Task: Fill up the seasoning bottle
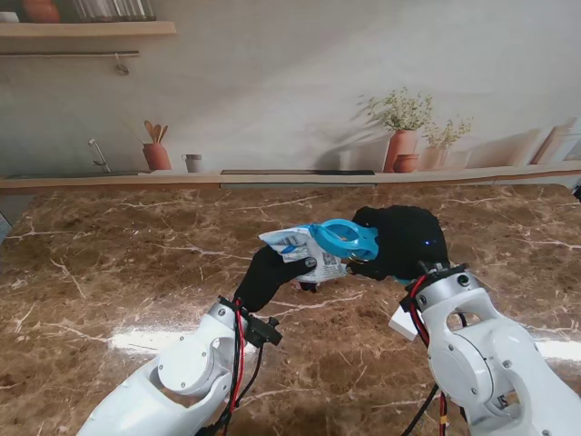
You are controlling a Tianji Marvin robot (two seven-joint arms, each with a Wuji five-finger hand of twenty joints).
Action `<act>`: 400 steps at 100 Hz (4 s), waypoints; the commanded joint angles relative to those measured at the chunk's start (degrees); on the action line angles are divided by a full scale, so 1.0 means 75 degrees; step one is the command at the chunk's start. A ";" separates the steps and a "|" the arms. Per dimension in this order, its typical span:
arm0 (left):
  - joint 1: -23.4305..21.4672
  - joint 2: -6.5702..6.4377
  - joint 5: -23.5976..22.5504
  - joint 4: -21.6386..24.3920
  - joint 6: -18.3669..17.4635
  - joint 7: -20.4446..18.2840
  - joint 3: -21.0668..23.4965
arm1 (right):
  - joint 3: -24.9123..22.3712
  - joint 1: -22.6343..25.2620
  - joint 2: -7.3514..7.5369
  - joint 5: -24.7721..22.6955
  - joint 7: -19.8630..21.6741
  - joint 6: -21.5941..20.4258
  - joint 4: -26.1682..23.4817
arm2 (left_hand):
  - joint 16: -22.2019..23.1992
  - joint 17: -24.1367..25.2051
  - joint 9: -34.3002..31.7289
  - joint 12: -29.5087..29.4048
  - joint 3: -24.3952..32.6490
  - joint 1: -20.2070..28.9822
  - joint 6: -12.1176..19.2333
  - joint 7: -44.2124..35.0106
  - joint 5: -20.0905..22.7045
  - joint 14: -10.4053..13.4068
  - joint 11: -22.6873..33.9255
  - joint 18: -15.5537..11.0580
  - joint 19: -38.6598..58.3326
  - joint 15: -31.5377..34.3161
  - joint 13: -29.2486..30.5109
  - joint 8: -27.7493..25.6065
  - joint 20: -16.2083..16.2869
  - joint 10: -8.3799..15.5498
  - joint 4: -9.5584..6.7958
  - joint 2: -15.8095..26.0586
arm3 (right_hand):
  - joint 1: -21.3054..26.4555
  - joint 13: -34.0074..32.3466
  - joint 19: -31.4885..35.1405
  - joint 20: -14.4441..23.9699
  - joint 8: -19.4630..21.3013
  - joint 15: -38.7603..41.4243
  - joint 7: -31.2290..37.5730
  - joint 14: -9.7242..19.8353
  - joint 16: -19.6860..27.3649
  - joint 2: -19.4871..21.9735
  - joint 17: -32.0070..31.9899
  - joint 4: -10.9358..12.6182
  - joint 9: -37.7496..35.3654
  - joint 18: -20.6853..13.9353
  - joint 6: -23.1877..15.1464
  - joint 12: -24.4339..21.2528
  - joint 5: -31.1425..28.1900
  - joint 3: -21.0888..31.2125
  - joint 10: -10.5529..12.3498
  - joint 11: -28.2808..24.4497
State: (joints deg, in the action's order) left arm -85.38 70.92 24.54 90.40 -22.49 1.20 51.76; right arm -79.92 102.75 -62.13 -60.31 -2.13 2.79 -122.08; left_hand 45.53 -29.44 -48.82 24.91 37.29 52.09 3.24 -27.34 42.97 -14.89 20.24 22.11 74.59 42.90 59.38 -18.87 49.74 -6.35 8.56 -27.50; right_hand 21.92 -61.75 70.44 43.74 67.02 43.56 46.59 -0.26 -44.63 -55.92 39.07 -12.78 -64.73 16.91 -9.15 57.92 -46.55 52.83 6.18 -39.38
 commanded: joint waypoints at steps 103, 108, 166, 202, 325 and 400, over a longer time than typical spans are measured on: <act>-0.0364 0.0079 -0.1093 0.0479 0.0653 0.0994 0.0471 | -0.0442 -0.0608 0.0043 -0.1191 -0.0573 0.0499 0.1616 | 0.1780 -0.1431 -0.1860 0.3575 0.1441 0.1746 0.0122 -0.3690 0.2422 0.0575 0.1995 0.0215 0.0835 0.1388 0.1202 -0.2664 0.0452 -0.0071 0.0228 0.0475 | 0.1413 -0.1281 0.1370 0.0306 0.0118 0.2619 0.1224 0.0520 -0.0721 0.0444 0.0286 -0.0435 -0.0756 -0.1038 -0.1195 0.0596 -0.0927 0.1125 0.0699 -0.1685; -0.0384 0.0071 -0.1116 0.0502 0.0654 0.0989 0.0482 | -0.0369 -0.0828 0.0059 -0.1240 -0.0699 0.0597 0.2091 | 0.1783 -0.1437 -0.1865 0.3577 0.1437 0.1742 0.0123 -0.3682 0.2420 0.0568 0.1997 0.0209 0.0839 0.1387 0.1214 -0.2668 0.0459 -0.0052 0.0231 0.0469 | 0.1395 -0.1184 0.1307 0.0295 0.0133 0.2550 0.1217 0.0517 -0.0701 0.0483 0.0187 -0.0434 -0.0693 -0.1056 -0.1214 0.0615 -0.0880 0.1145 0.0732 -0.1672; -0.0459 0.0032 -0.1260 0.0555 0.0627 0.0975 0.0561 | 0.0251 -0.2326 0.0278 -0.1234 -0.1121 0.1244 0.5747 | 0.1827 -0.1456 -0.1873 0.3569 0.1437 0.1737 0.0141 -0.3624 0.2421 0.0568 0.1960 0.0198 0.0845 0.1362 0.1246 -0.2727 0.0522 -0.0055 0.0234 0.0469 | 0.1312 -0.0354 0.0871 0.0208 -0.0211 0.1988 0.1149 0.0532 -0.0491 0.1085 -0.0401 -0.0101 0.0145 -0.1284 -0.1147 0.0412 0.0172 0.1258 0.0810 -0.1383; -0.0501 -0.0002 -0.1261 0.0580 0.0589 0.0884 0.0587 | 0.0843 -0.3111 0.0422 -0.0967 -0.1174 0.1389 0.7533 | 0.1842 -0.1414 -0.1861 0.3567 0.1427 0.1740 0.0101 -0.3584 0.2422 0.0514 0.1937 0.0217 0.0822 0.1340 0.1227 -0.2731 0.0547 -0.0084 0.0236 0.0478 | 0.1135 0.0121 0.0488 0.0111 -0.0513 0.1696 0.1186 0.0569 -0.0399 0.1576 -0.0809 0.0072 0.0629 -0.1443 -0.1073 0.0277 0.0795 0.1394 0.0801 -0.1226; -0.0475 0.0011 -0.1322 0.0649 0.0786 0.0930 0.0552 | 0.0265 -0.2665 0.0311 -0.0148 -0.0249 0.0959 0.6602 | 0.1880 -0.1310 -0.1830 0.3562 0.1343 0.1778 0.0111 -0.3567 0.2401 0.0476 0.1917 0.0195 0.0788 0.1300 0.1175 -0.2741 0.0627 -0.0064 0.0213 0.0515 | -0.2183 0.5563 -0.3660 -0.0122 -0.2513 -0.3426 -0.4395 0.0028 0.2426 0.2804 -0.4131 0.1574 0.6563 -0.1653 0.1919 -0.3951 0.4672 -0.0742 -0.0625 0.2432; -0.0303 0.0032 -0.1254 0.0681 0.0952 0.0849 0.0343 | 0.0085 0.0049 -0.0434 0.2655 -0.1608 -0.0926 0.1495 | 0.1877 -0.1297 -0.1824 0.3528 0.1305 0.1787 0.0084 -0.3519 0.2385 0.0449 0.1891 0.0213 0.0761 0.1260 0.1146 -0.2708 0.0633 -0.0066 0.0207 0.0534 | -0.1905 0.2147 -0.1753 0.0589 -0.3659 -0.2079 -0.4057 -0.0036 0.1399 0.2654 -0.1944 0.1464 0.2948 -0.1366 0.1563 -0.3637 0.2253 -0.0924 -0.0451 0.2321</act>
State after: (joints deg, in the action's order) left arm -87.78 70.96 15.04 95.14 -15.56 7.70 54.58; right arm -80.18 102.76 -65.04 -39.55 -14.93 -3.58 -109.70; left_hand 58.71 -39.08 -56.96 49.35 38.41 56.39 -1.59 -39.25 50.08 -15.20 27.38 23.11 78.09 51.87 66.83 -34.01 52.93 -11.83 11.87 -31.09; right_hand 8.45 -43.53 55.09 46.38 40.29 26.89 15.85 -0.86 -32.62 -35.10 23.56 -2.19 -41.46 6.56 3.91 29.64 -28.86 46.59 1.27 -21.77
